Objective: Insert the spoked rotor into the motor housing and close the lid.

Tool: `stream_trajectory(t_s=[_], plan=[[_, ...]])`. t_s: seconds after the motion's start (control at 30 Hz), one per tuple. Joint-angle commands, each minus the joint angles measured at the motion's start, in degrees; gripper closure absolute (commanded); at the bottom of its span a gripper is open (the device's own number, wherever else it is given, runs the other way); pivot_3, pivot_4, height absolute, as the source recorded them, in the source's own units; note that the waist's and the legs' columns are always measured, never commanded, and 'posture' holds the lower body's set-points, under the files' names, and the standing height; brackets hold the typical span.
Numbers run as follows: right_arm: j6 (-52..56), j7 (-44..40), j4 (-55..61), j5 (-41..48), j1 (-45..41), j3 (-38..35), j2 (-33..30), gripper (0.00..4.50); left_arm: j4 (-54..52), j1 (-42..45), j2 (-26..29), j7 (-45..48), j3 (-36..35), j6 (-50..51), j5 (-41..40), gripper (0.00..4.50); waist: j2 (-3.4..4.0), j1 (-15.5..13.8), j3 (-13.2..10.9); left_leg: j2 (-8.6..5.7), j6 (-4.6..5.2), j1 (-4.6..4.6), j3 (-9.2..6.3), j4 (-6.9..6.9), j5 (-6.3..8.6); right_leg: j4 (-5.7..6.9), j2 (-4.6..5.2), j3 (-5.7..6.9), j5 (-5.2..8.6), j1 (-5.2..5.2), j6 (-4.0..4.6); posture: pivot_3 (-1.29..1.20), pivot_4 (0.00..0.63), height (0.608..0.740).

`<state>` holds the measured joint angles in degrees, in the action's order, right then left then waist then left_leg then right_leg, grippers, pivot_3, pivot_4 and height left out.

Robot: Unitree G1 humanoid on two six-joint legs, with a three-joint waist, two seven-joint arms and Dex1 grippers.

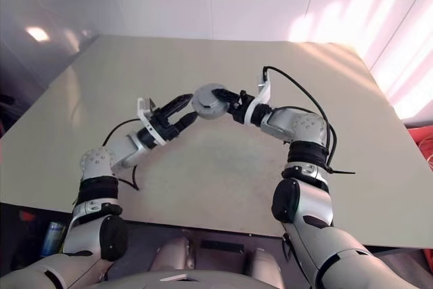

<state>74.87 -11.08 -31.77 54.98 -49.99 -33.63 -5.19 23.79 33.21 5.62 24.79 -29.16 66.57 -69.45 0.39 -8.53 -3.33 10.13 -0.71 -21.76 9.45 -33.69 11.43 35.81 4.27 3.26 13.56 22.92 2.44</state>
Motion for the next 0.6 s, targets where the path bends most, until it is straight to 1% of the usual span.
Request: stream_trajectory(t_s=[0.03,0.6], plan=[[1.8,-0.9,3.1,3.3,-1.9,-0.2,0.6,2.41,-0.9,2.1,-0.4,0.8,-0.5,-0.1,-2.2,0.03,0.00,0.0,0.0,0.00,0.00,0.00,-0.01,-0.01,0.00,0.00,0.00,0.00,0.00,0.00,0.00,0.00,0.000,0.740],[3.1,-1.0,5.5,3.9,-1.6,-0.3,1.7,2.41,-0.6,2.3,-0.1,2.3,2.0,-0.1,0.7,0.03,0.00,0.0,0.0,0.02,0.00,-0.01,-0.10,-0.27,0.00,0.13,0.00,0.00,-0.02,-0.08,-0.02,0.00,0.000,0.740]])
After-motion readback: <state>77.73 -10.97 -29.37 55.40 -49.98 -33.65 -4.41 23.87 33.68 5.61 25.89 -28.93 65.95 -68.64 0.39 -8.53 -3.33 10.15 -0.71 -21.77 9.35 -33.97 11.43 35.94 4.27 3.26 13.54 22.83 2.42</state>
